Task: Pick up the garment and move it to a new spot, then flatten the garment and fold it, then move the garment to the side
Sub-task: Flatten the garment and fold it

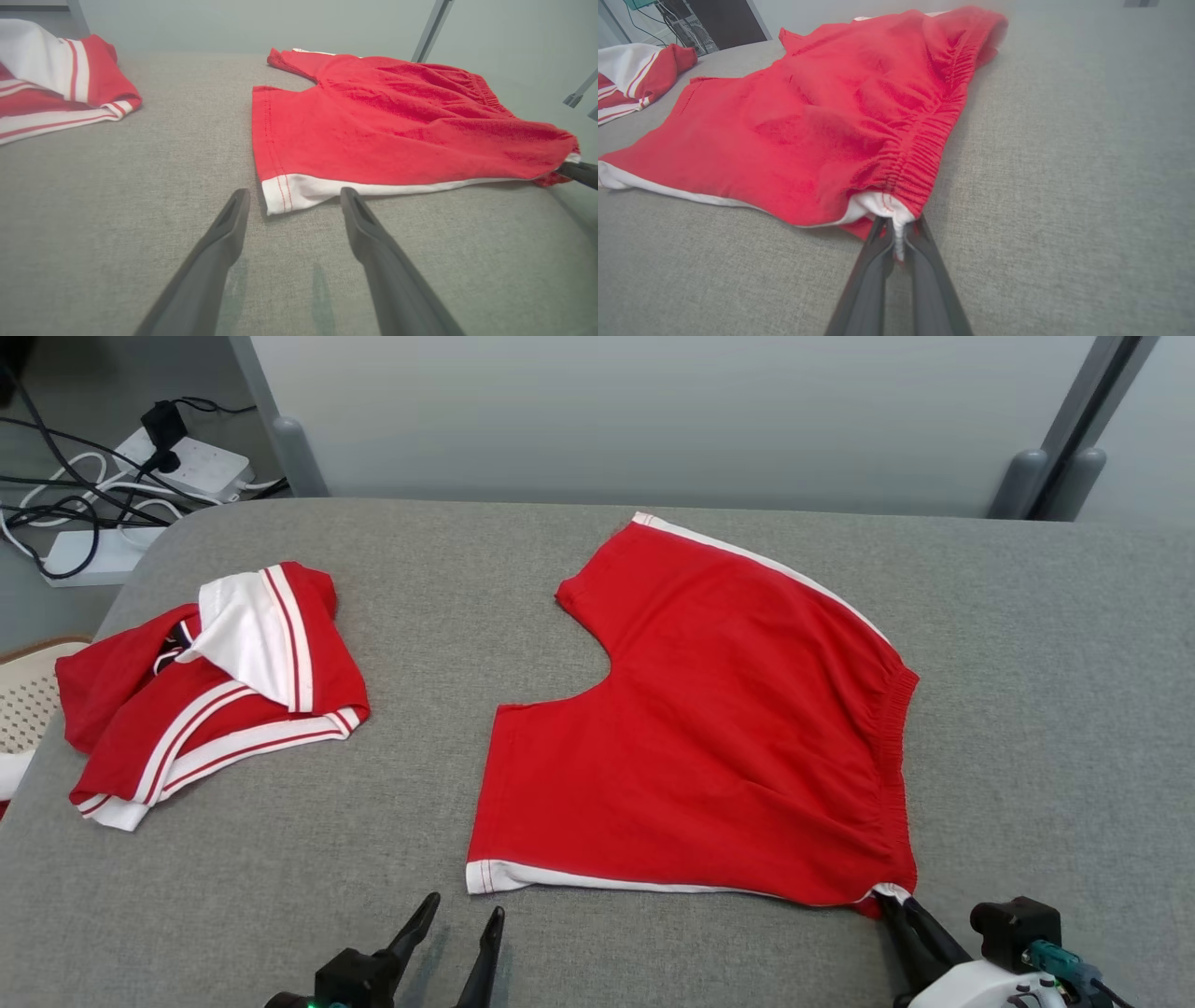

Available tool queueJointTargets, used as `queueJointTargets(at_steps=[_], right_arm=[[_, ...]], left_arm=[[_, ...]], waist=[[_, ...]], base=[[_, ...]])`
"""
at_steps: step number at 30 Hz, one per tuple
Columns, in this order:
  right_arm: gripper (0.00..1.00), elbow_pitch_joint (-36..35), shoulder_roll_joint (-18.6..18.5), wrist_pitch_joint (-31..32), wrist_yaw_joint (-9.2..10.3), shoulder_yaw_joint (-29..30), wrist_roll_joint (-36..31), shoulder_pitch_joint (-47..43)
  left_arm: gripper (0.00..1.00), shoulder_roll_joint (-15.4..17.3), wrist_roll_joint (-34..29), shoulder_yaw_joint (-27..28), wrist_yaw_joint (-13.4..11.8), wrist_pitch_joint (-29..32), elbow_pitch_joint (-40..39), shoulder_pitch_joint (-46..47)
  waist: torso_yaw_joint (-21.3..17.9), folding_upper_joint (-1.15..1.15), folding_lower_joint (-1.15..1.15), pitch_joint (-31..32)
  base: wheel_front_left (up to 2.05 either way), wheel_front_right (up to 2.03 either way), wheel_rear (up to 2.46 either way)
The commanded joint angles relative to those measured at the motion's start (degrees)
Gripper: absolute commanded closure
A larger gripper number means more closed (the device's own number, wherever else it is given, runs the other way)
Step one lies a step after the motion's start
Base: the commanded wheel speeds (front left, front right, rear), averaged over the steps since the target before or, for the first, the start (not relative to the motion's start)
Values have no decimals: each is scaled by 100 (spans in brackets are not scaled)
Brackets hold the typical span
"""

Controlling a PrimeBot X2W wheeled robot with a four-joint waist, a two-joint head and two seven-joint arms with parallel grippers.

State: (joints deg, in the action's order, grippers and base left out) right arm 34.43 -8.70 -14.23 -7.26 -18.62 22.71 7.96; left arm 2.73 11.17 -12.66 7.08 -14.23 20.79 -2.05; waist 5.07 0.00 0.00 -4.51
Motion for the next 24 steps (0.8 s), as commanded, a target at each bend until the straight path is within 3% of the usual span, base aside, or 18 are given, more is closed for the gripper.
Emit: queueJointTargets(at_steps=[1, 5, 12, 24], right_arm=[[100, -110, -98, -77, -23, -138, 38, 136], [100, -105, -160, -77, -23, -252, 104, 205], [100, -173, -228, -77, -23, -398, 190, 371], [100, -248, -291, -77, -23, -576, 218, 523]], left_arm=[[0, 20, 61, 115, 32, -77, -35, 310], [0, 142, 381, -239, 38, -77, 288, 582], [0, 310, 800, -352, 39, -77, 806, 899], [0, 330, 1301, -585, 40, -77, 1312, 1175]], waist=[[-76, 0, 0, -33], [-222, 0, 0, -110], [-423, 0, 0, -282], [-550, 0, 0, -455]], base=[[0, 0, 0], [0, 0, 0], [0, 0, 0], [0, 0, 0]])
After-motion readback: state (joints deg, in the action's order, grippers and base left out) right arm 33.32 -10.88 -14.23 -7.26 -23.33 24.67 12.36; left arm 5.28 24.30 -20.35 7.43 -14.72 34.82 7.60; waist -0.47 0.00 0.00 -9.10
